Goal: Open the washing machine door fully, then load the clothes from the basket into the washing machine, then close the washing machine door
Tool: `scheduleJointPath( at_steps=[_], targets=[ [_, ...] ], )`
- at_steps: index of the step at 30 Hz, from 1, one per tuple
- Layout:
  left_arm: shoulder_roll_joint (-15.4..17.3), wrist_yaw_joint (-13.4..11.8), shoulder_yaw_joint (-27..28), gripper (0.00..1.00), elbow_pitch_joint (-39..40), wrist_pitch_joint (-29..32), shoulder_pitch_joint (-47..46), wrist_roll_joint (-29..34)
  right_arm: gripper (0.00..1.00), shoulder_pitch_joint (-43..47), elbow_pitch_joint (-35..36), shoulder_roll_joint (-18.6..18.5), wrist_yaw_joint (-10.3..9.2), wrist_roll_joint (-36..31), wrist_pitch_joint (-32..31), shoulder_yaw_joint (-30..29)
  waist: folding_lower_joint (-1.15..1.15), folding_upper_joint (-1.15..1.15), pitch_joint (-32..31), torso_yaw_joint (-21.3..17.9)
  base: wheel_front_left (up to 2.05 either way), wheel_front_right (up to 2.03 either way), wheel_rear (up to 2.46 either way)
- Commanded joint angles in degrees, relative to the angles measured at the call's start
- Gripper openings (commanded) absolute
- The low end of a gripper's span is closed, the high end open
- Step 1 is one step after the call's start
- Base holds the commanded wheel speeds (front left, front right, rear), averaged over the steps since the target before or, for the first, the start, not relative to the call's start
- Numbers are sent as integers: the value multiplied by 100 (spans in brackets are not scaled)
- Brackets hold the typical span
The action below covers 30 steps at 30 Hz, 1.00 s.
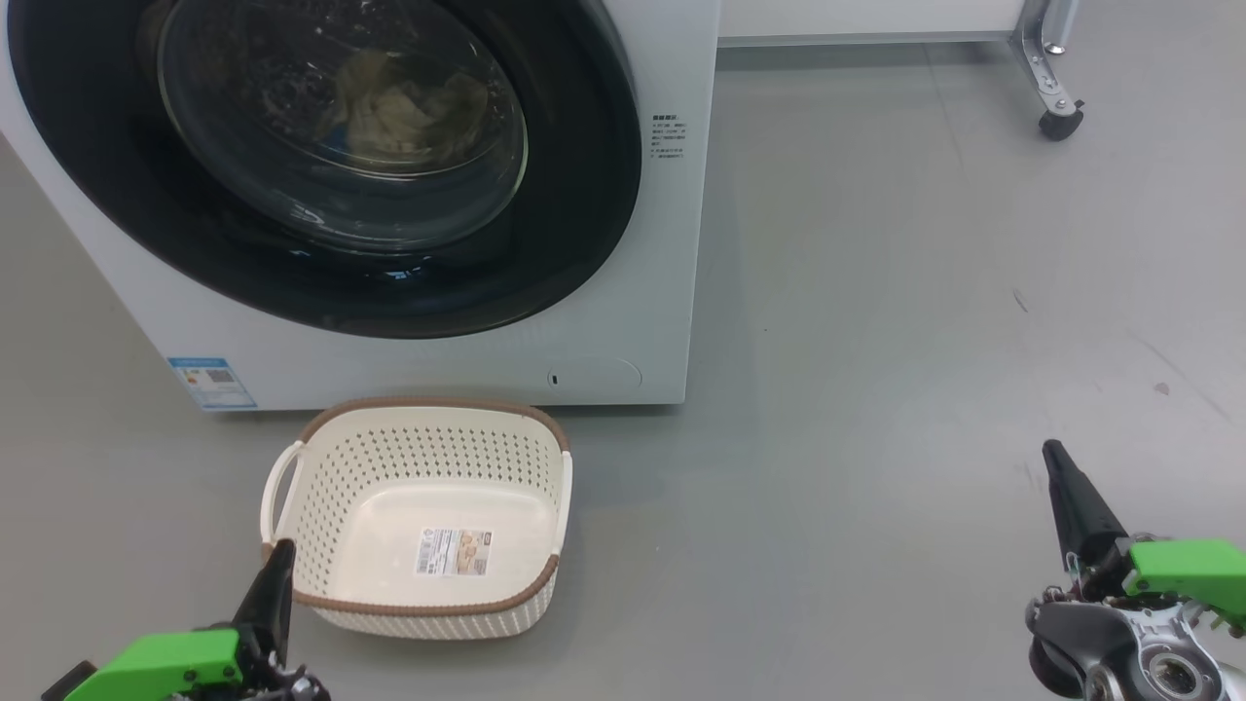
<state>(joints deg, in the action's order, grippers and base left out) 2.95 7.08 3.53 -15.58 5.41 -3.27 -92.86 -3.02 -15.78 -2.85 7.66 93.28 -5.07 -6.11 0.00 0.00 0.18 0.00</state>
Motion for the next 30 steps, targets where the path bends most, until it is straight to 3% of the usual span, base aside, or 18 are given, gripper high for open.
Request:
scheduleJointPath(
  at_steps=[1,30],
  targets=[
    [53,41,218,0,156,43,-285,3,0,-305,183,-91,-17,-11,-44,81,0,0,0,0,0,0,0],
    [34,41,246,0,156,65,-287,26,0,-308,180,-64,-17,-44,-76,41,0,0,0,0,0,0,0]
  ],
)
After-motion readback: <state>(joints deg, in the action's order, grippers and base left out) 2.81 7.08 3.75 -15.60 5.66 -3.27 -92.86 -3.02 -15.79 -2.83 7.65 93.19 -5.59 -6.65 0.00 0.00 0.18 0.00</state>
